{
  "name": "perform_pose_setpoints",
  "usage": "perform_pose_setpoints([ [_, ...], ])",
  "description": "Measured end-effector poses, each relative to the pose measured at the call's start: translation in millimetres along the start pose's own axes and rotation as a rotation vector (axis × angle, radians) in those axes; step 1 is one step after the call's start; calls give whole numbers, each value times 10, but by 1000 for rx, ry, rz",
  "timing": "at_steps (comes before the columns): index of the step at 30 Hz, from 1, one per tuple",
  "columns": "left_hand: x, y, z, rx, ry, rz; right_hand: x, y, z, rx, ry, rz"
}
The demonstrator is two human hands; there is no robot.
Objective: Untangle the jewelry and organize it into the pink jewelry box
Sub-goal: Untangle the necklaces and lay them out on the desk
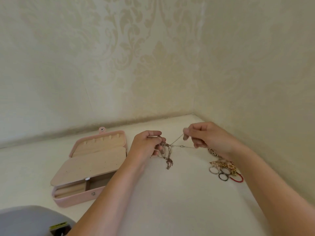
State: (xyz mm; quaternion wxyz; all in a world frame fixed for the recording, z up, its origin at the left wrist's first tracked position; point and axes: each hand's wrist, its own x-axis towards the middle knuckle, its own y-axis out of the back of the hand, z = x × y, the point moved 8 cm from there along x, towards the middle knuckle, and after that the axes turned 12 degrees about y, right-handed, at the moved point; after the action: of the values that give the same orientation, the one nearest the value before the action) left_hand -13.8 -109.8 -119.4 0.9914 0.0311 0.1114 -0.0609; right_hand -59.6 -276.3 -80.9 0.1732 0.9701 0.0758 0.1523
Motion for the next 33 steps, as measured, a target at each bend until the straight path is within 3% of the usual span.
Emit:
perform_pose_setpoints([
  [4, 32, 75, 14, 2, -57, 76, -277, -275, -64, -99, -100, -543],
  [8, 47, 86, -9, -143, -44, 54, -459, -424, -49, -131, -129, -775],
  [15, 28, 143, 96, -69, -170, 123, -459, -374, 73, 2, -304, -627],
  [20, -12, 96, 130, -101, -176, 69, -385, -302, 4, -32, -209, -557],
  [25, -180, -100, 226, -70, -195, -142, -107, 24, -32, -94, -52, -46],
  [26, -210, -140, 242, -52, -203, -193, -73, 5, 7, -40, -49, -17],
  [30, -291, -295, 249, -36, -187, -413, -23, -379, 146, 245, -52, -208],
  [33, -300, -301, 254, -17, -188, -433, -11, -416, 155, 355, -28, -204],
])
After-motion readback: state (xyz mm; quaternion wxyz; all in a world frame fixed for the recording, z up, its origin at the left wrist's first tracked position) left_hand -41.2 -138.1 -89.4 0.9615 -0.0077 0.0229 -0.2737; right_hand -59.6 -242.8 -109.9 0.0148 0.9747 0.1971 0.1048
